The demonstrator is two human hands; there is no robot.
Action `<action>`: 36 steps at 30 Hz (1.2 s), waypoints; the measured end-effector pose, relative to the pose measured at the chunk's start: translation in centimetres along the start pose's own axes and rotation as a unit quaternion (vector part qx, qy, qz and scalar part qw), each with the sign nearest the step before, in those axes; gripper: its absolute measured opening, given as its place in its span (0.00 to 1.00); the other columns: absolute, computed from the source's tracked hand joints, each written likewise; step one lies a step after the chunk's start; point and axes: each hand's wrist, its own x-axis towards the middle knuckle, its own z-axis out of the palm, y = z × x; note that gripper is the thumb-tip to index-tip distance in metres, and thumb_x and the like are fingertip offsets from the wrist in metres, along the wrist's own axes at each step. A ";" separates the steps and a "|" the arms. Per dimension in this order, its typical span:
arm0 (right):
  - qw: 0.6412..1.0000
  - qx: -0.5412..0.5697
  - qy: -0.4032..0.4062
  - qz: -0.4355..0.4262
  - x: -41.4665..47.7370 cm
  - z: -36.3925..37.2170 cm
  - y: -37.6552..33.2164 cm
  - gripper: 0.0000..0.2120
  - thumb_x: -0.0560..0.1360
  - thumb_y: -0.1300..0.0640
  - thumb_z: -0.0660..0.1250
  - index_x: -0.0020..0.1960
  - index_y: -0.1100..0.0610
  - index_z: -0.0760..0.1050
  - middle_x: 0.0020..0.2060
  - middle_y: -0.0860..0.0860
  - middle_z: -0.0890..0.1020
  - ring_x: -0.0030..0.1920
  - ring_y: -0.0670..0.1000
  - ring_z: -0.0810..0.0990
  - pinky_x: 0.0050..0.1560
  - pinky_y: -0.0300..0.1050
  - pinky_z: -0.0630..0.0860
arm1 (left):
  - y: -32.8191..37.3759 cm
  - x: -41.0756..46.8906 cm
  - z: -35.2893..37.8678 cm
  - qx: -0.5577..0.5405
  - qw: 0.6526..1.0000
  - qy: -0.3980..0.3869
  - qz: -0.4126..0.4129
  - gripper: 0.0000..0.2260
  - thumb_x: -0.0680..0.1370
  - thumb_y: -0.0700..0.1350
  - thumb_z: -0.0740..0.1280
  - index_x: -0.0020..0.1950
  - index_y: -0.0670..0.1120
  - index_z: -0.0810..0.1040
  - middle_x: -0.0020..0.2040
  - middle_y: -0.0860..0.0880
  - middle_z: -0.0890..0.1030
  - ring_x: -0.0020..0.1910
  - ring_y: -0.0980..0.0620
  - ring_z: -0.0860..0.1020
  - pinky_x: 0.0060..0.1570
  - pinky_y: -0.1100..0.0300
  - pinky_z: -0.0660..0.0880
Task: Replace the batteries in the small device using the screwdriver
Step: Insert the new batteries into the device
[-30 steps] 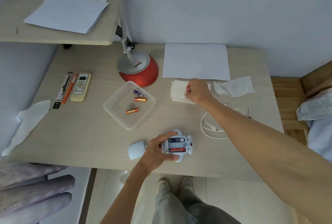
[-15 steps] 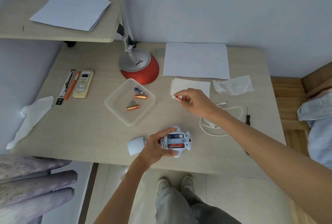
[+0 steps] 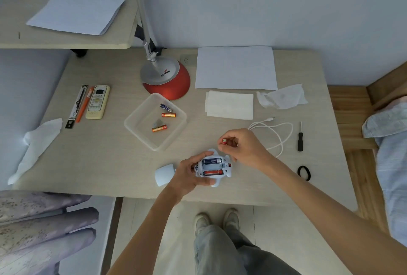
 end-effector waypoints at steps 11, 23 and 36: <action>0.999 -0.033 -0.013 -0.030 -1.2 1.6 0.7 0.08 0.77 0.54 0.79 0.52 0.55 0.84 0.38 0.45 0.85 0.36 0.45 0.83 0.41 0.45 0.80 | 0.3 -0.2 0.0 0.028 1.000 -0.002 -0.001 0.37 0.69 0.33 0.85 0.75 0.50 0.80 0.66 0.47 0.86 0.66 0.48 0.84 0.65 0.53 0.83; 0.991 -0.058 -0.039 -0.114 -1.9 3.9 -1.0 0.15 0.77 0.60 0.76 0.61 0.47 0.87 0.49 0.44 0.89 0.45 0.44 0.86 0.49 0.40 0.80 | 0.7 -0.5 0.2 0.050 0.998 0.013 0.024 0.32 0.68 0.31 0.84 0.70 0.47 0.83 0.59 0.48 0.89 0.60 0.51 0.86 0.57 0.61 0.82; 0.972 -0.127 -0.089 -0.176 -0.9 5.0 0.8 0.12 0.84 0.50 0.66 0.49 0.53 0.87 0.45 0.48 0.84 0.42 0.49 0.82 0.42 0.53 0.77 | 0.2 0.0 0.3 0.023 1.000 0.009 0.017 0.39 0.70 0.30 0.83 0.79 0.45 0.76 0.66 0.48 0.87 0.66 0.49 0.84 0.61 0.60 0.81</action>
